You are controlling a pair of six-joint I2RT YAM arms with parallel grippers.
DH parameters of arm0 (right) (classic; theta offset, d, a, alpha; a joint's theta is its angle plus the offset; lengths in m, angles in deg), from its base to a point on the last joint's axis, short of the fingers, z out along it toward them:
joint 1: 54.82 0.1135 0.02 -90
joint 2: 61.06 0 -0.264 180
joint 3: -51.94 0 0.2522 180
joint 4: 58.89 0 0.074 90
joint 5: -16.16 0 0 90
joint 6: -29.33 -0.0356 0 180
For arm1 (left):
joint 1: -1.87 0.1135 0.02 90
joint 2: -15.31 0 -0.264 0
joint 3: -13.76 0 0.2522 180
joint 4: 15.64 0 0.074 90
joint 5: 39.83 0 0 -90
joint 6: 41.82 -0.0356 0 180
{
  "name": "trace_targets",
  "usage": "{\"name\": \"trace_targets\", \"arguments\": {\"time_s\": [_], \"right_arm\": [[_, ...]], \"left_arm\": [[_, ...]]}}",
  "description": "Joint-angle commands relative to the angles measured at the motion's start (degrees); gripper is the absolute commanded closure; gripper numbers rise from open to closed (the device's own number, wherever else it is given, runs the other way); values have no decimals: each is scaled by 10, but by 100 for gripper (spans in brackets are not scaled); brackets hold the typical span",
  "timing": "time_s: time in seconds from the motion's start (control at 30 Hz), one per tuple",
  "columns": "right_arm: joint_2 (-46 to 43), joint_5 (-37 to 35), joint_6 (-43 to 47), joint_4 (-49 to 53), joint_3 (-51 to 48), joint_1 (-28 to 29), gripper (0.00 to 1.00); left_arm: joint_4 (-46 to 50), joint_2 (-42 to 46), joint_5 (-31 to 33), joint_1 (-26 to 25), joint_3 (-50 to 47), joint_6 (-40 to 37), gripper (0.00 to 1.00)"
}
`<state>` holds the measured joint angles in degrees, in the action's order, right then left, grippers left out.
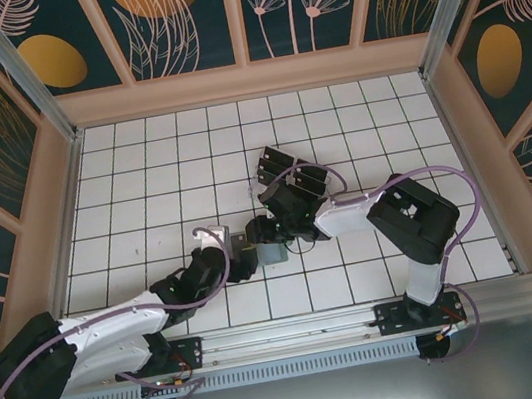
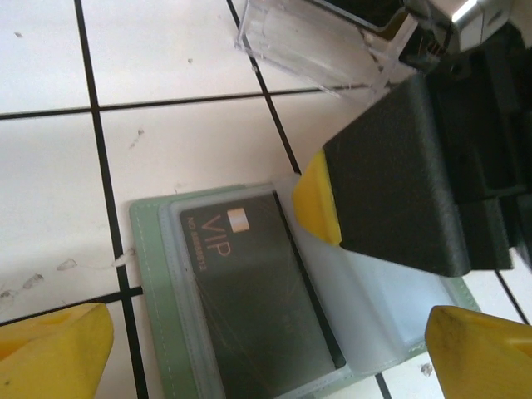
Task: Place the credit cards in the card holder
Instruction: Flip over the card slot on the card holder.
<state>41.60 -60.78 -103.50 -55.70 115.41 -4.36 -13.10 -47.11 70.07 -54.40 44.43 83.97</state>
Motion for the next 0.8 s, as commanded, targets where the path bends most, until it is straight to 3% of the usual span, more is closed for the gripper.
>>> {"name": "trace_targets", "arguments": {"time_s": [0.0,0.77], "right_arm": [[0,8,-12,1,-7,-1,57],[-7,13,-18,-6,-13,-1,57]], "left_arm": [[-1,-14,-15,-3,9,-21,5],[-12,-112,9,-5,39,-23,5]]}}
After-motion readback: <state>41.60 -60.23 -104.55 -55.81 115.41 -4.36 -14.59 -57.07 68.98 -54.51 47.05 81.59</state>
